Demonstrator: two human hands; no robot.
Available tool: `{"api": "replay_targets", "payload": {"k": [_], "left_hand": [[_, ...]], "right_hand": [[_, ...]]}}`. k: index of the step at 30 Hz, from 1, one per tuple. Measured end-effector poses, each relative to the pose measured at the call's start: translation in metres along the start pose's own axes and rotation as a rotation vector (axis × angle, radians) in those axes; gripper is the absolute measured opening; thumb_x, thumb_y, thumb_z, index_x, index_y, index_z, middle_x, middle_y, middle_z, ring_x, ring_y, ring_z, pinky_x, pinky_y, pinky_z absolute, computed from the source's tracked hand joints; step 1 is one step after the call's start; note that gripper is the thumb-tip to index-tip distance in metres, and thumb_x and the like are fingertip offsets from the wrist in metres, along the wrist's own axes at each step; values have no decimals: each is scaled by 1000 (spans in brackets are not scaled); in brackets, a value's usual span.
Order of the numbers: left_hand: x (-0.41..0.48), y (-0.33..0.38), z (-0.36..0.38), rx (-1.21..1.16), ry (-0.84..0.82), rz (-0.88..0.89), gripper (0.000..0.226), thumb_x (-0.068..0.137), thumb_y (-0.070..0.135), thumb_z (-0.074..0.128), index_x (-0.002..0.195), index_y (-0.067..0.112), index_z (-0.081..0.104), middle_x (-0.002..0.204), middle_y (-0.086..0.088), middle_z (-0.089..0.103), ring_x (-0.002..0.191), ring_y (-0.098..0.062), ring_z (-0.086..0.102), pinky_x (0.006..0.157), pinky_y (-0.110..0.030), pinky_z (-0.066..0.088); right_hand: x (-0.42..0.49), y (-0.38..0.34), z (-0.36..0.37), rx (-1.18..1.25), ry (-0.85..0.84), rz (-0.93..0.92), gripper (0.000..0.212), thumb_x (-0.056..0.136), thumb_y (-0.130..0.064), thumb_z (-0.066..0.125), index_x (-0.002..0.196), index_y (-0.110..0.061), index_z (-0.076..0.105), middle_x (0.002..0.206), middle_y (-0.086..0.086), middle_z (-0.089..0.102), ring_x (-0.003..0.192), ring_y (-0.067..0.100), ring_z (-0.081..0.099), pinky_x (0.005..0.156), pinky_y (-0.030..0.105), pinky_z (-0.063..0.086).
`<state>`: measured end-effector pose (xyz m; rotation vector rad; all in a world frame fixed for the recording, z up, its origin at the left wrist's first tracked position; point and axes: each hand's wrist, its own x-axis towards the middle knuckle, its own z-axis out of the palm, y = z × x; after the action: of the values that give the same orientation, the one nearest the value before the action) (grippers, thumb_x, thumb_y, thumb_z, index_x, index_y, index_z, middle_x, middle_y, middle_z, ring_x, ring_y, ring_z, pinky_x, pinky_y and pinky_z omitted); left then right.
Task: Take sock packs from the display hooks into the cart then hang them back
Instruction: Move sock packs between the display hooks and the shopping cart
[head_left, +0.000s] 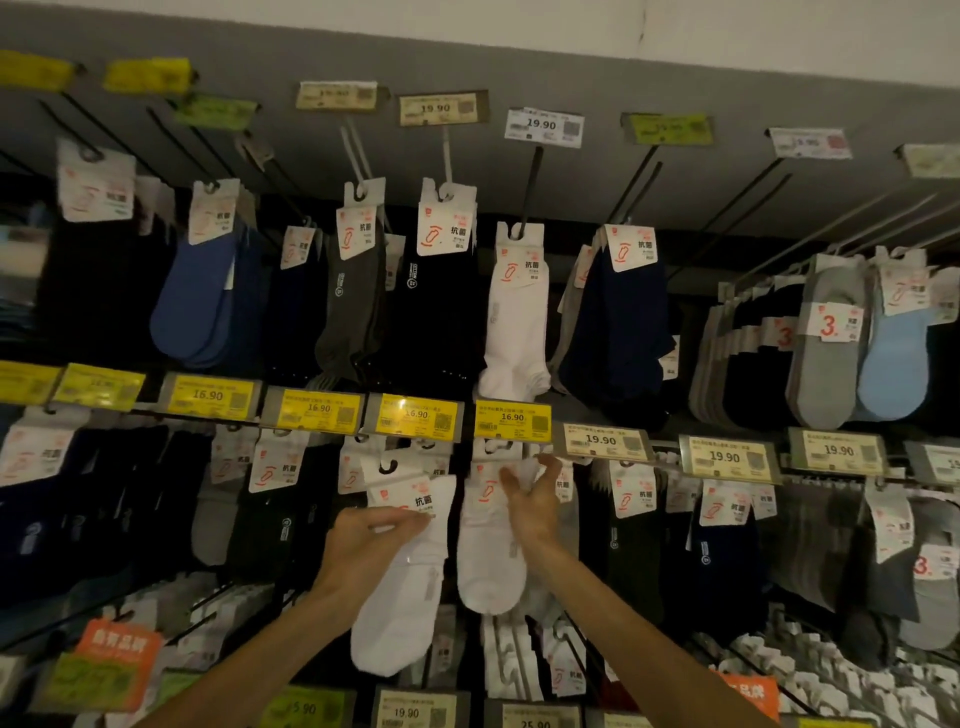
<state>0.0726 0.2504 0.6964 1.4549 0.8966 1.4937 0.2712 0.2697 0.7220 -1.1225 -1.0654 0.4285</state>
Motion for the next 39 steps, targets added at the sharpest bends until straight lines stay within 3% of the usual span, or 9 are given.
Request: {"api": "replay_targets", "payload": {"k": [9, 15, 18, 20, 23, 26, 29, 32, 39], "left_hand": [[-8, 1, -9, 62, -140, 7, 22, 83, -4, 73, 95, 12, 80, 102, 13, 68, 78, 15, 61, 62, -1, 45], [-13, 6, -8, -23, -211, -22, 28, 88, -7, 65, 102, 13, 77, 107, 14, 65, 77, 15, 64, 60, -5, 48], [-17, 5, -7, -51, -248, -47, 34, 90, -6, 63, 104, 23, 77, 117, 4, 68, 93, -2, 69, 70, -17, 55], [-18, 1, -6, -72, -278, -51, 45, 90, -7, 61, 110, 32, 73, 125, -3, 66, 105, -18, 67, 78, -30, 59], [-22, -2, 0, -127, -320, -46, 66, 91, -10, 58, 130, 44, 55, 132, -2, 59, 114, -22, 62, 76, -31, 59], [-26, -5, 8, -136, -352, -54, 89, 91, -10, 59, 136, 58, 24, 136, 0, 56, 121, -20, 58, 74, -29, 59], [-31, -9, 17, -127, -344, -92, 105, 91, -5, 61, 148, 54, -6, 142, 0, 53, 127, -18, 54, 90, -37, 55], [-31, -11, 25, -90, -358, -83, 98, 93, -2, 61, 152, 48, 1, 144, 2, 52, 129, -16, 51, 103, -44, 48], [-30, -2, 28, -115, -472, -116, 97, 94, 3, 61, 150, 57, 3, 143, 8, 54, 127, -15, 56, 105, -52, 46]], "right_hand": [[49, 16, 10, -377, -47, 112, 30, 101, -21, 44, 126, -4, 50, 123, 19, 61, 108, 35, 59, 77, 30, 41], [39, 21, 1, -378, -77, 116, 39, 99, -15, 46, 137, -12, 41, 127, 12, 57, 116, 33, 56, 85, 30, 44], [16, 37, -2, -348, -106, 37, 48, 94, -19, 52, 140, -16, 38, 130, 11, 57, 118, 30, 56, 100, 41, 48], [-7, 41, -8, -307, -139, 2, 46, 96, -22, 51, 140, -17, 39, 131, 4, 53, 119, 20, 53, 101, 36, 46], [-42, 35, -20, -204, -208, -16, 34, 102, -26, 45, 136, -24, 45, 126, -3, 56, 117, 12, 53, 95, 26, 43], [-66, 27, -30, -93, -299, -2, 33, 103, -33, 42, 134, -25, 50, 123, -4, 65, 114, 7, 60, 103, 36, 47], [-81, 21, -33, -39, -452, 37, 50, 98, -51, 42, 140, -24, 46, 131, -9, 61, 120, 6, 57, 107, 37, 44], [-89, 14, -33, -45, -533, 53, 80, 85, -73, 43, 152, -33, 25, 147, -14, 44, 134, 4, 42, 115, 37, 34], [-91, -3, -38, -10, -504, -24, 54, 96, -43, 54, 145, -33, 34, 134, -12, 58, 123, 5, 55, 105, 38, 47]]}}
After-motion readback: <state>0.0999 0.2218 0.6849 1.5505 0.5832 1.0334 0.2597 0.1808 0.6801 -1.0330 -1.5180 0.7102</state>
